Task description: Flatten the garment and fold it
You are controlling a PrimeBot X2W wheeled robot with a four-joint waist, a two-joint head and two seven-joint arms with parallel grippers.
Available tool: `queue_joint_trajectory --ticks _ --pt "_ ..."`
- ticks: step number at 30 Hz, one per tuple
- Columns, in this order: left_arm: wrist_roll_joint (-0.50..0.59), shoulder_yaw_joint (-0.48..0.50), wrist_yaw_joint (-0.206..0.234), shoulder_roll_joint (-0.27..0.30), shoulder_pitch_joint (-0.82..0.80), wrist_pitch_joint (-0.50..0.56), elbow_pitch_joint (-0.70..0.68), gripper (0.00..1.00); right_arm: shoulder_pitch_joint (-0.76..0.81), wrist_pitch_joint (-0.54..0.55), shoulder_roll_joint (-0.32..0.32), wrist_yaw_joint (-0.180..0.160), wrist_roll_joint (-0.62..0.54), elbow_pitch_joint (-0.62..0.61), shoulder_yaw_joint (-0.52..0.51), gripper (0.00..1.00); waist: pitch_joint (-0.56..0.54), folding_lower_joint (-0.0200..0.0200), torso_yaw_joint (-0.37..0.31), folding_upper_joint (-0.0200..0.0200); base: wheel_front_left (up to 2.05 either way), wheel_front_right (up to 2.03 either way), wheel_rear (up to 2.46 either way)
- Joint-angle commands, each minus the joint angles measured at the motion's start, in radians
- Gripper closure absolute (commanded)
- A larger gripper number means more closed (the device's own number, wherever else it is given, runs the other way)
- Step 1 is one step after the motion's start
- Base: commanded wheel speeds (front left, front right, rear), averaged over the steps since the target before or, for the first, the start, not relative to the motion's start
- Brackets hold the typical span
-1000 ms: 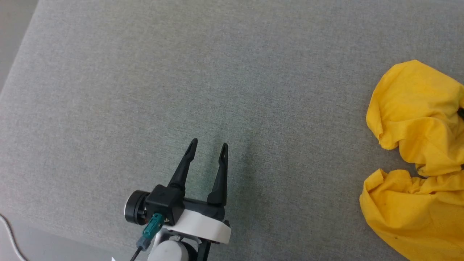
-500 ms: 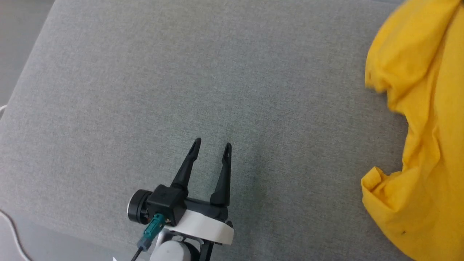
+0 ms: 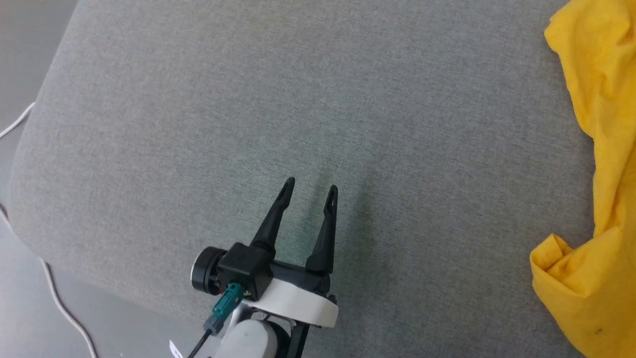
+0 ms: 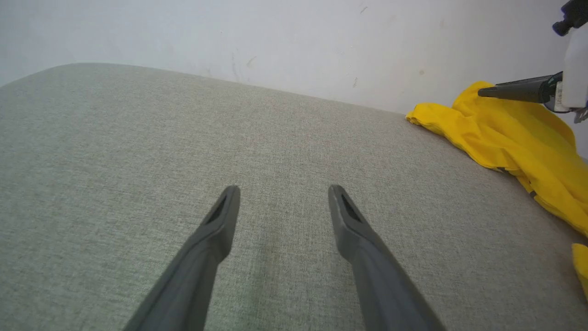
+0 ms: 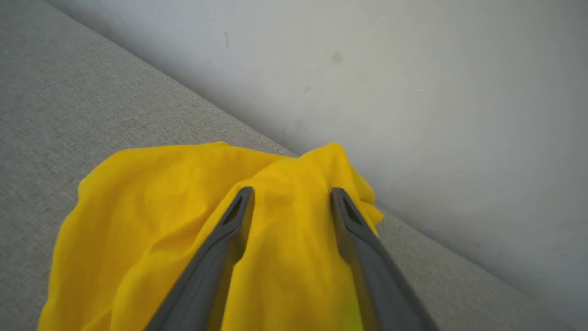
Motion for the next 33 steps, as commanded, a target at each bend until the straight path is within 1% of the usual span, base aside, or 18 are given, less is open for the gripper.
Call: queue_joint_trajectory --ticks 1,6,10,13,15,17,19,20,23,25,27,28,30,33 --pt "-0.005 -0.001 0.007 -0.004 -0.018 -0.005 0.002 0.00 -0.006 -0.014 0.008 -0.001 0.007 -0.004 0.004 0.00 -0.006 -0.0004 -0.017 -0.0001 0.00 0.00 0.00" --pt "0.009 0.030 0.009 -0.004 -0.015 -0.005 0.023 0.00 -0.001 -0.056 0.043 -0.001 0.068 -0.038 0.003 0.00 -0.072 -0.0004 -0.085 -0.0001 0.00 0.00 0.00" --pt "0.014 0.065 0.002 0.007 0.012 -0.005 0.032 0.00 0.076 -0.068 0.055 -0.001 0.122 -0.114 -0.038 0.00 -0.151 -0.0004 -0.138 -0.0001 0.00 0.00 0.00" --pt "0.010 0.092 0.000 0.022 0.047 -0.005 0.032 0.00 0.183 -0.080 0.068 -0.001 0.146 -0.200 -0.108 0.00 -0.207 -0.0004 -0.175 -0.0001 0.00 0.00 0.00" --pt "0.007 0.108 0.001 0.033 0.072 -0.005 0.030 0.00 0.276 -0.091 0.086 -0.001 0.148 -0.275 -0.175 0.00 -0.235 -0.0004 -0.197 -0.0001 0.00 0.00 0.00" --pt "0.005 0.119 0.002 0.044 0.097 -0.005 0.024 0.00 0.388 -0.105 0.117 -0.001 0.128 -0.360 -0.258 0.00 -0.257 -0.0004 -0.216 -0.0001 0.00 0.00 0.00" --pt "0.003 0.128 0.003 0.054 0.121 -0.005 0.015 0.00 0.514 -0.118 0.173 -0.001 0.094 -0.456 -0.345 0.00 -0.270 -0.0004 -0.233 -0.0001 0.00 0.00 0.00" --pt "0.003 0.132 0.004 0.060 0.133 -0.005 0.011 0.00 0.580 -0.126 0.211 -0.001 0.072 -0.506 -0.388 0.00 -0.275 -0.0004 -0.243 -0.0001 0.00 0.00 0.00" --pt "0.001 0.141 0.005 0.072 0.165 -0.005 -0.001 0.00 0.779 -0.161 0.349 -0.001 -0.018 -0.644 -0.508 0.00 -0.279 -0.0004 -0.268 -0.0001 0.00 0.00 0.00" --pt "-0.001 0.147 0.008 0.074 0.185 -0.005 -0.011 0.00 0.899 -0.191 0.453 -0.001 -0.076 -0.713 -0.557 0.00 -0.280 -0.0004 -0.284 -0.0001 0.00 0.00 0.00" --pt "-0.004 0.154 0.011 0.074 0.207 -0.005 -0.019 0.00 0.993 -0.220 0.561 -0.001 -0.107 -0.758 -0.588 0.00 -0.282 -0.0004 -0.301 -0.0001 0.00 0.00 0.00" --pt "-0.007 0.157 0.012 0.074 0.217 -0.005 -0.021 0.00 1.030 -0.235 0.595 -0.001 -0.116 -0.772 -0.596 0.00 -0.284 -0.0004 -0.310 -0.0001 0.00 0.00 0.00" --pt "-0.009 0.167 0.017 0.074 0.236 -0.005 -0.029 0.00 1.084 -0.254 0.629 -0.001 -0.122 -0.780 -0.604 0.00 -0.291 -0.0004 -0.331 -0.0001 0.00 0.00 0.00" --pt "-0.006 0.165 0.013 0.080 0.242 -0.004 -0.047 0.00 1.111 -0.272 0.638 -0.001 -0.105 -0.777 -0.595 0.00 -0.302 -0.0004 -0.360 -0.0001 0.00 0.00 0.00"
